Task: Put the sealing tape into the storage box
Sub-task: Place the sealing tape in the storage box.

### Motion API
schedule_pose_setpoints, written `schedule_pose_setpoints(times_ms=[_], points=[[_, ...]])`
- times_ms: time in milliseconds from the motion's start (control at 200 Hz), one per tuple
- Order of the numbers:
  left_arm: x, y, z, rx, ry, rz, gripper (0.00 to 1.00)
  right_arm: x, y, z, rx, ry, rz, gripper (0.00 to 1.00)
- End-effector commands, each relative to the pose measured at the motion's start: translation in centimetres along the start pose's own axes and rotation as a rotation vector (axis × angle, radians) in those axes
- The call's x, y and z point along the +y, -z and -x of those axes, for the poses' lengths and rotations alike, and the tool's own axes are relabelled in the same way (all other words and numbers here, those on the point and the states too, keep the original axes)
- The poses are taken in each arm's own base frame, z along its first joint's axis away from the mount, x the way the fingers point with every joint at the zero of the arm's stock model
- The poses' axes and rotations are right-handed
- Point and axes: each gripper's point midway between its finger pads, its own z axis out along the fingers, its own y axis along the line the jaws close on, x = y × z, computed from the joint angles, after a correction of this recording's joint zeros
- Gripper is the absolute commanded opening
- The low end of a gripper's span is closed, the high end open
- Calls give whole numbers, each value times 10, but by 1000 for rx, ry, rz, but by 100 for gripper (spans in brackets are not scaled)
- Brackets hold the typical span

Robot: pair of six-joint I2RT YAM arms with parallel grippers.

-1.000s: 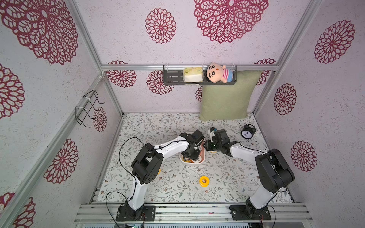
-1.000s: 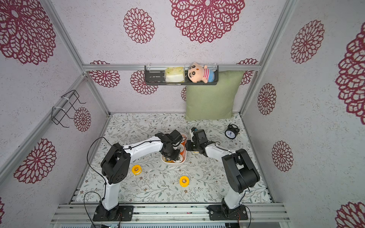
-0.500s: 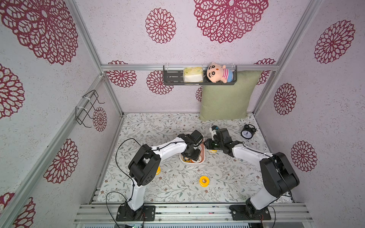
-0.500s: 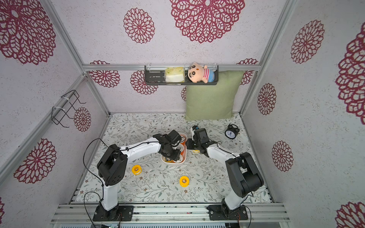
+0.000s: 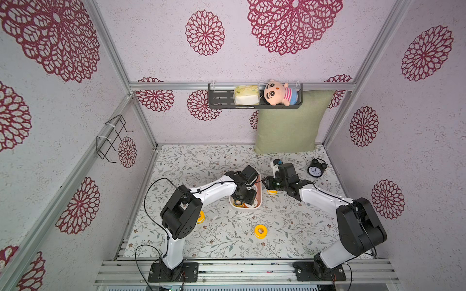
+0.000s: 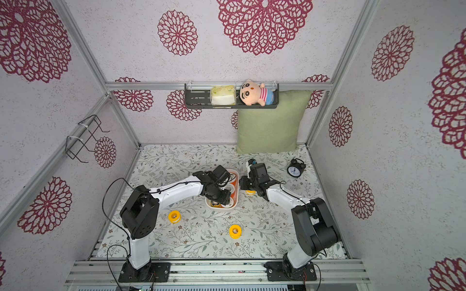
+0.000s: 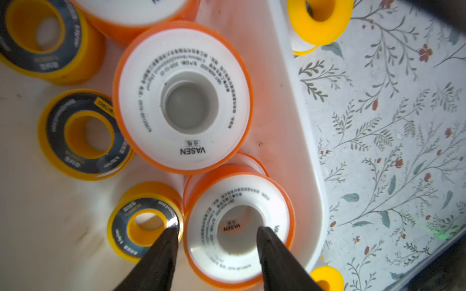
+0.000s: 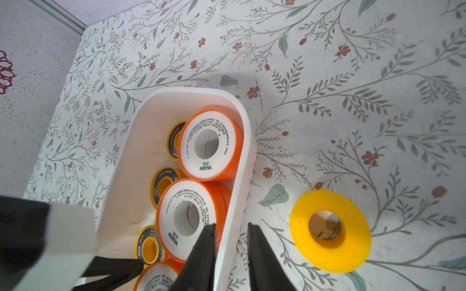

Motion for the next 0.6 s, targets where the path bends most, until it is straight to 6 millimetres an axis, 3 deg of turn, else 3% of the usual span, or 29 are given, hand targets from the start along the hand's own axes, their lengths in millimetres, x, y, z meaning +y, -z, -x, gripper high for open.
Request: schedule_pose_setpoints(times_ms=[0, 200, 440, 595], points=[[0, 26, 11, -69, -1, -4, 59, -8, 18, 13, -59, 24, -42, 29], [18, 62, 15, -161, 19, 52, 60, -25, 30, 14, -82, 24, -104, 32], [75, 104, 12, -310, 149, 150, 60, -46, 29, 4, -49, 36, -193, 34], [109, 118, 4, -385, 275, 169, 60, -57, 24, 0, -21, 50, -246, 41]])
